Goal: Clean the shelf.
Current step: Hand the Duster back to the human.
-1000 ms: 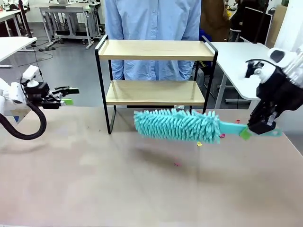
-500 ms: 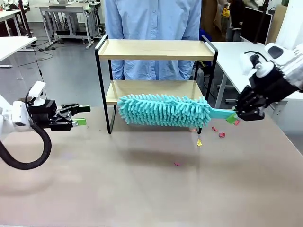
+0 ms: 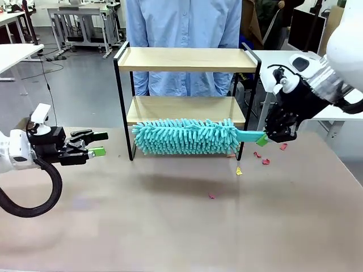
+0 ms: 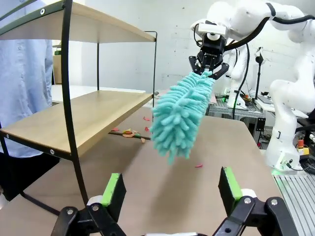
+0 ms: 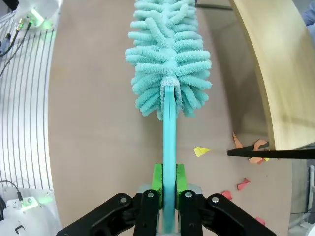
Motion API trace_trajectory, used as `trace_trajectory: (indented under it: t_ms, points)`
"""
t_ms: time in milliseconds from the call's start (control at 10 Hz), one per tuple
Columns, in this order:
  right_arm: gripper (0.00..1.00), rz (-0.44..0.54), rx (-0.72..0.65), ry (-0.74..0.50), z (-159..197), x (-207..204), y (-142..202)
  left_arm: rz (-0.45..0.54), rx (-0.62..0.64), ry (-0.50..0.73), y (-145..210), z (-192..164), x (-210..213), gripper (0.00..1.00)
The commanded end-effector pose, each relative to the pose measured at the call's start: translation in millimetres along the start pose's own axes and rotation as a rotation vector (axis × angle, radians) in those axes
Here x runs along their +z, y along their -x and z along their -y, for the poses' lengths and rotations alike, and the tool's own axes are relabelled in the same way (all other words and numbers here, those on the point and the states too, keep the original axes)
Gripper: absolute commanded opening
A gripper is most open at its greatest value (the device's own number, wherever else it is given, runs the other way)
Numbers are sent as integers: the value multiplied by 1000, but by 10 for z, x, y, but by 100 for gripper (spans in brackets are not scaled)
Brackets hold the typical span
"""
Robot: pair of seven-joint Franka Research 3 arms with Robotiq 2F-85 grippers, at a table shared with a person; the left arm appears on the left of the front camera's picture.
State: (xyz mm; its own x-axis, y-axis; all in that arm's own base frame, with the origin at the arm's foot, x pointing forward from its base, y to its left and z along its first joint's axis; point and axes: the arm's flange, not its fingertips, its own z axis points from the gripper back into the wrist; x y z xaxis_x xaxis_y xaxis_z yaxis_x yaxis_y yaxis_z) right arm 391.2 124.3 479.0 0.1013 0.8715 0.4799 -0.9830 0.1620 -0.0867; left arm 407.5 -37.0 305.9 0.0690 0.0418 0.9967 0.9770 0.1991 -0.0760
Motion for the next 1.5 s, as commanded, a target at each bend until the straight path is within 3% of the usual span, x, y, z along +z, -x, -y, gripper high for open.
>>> trace_trajectory:
  t_ms: [0, 800, 1400]
  points:
    - [13, 39, -2, 15, -34, 70, 47, 5, -13, 14, 1, -77, 20, 100]
    - [13, 39, -2, 15, -34, 70, 47, 27, -54, 180, -30, -13, -669, 100]
    - [13, 39, -2, 15, -34, 70, 47, -3, -87, 164, -30, -208, -1126, 100]
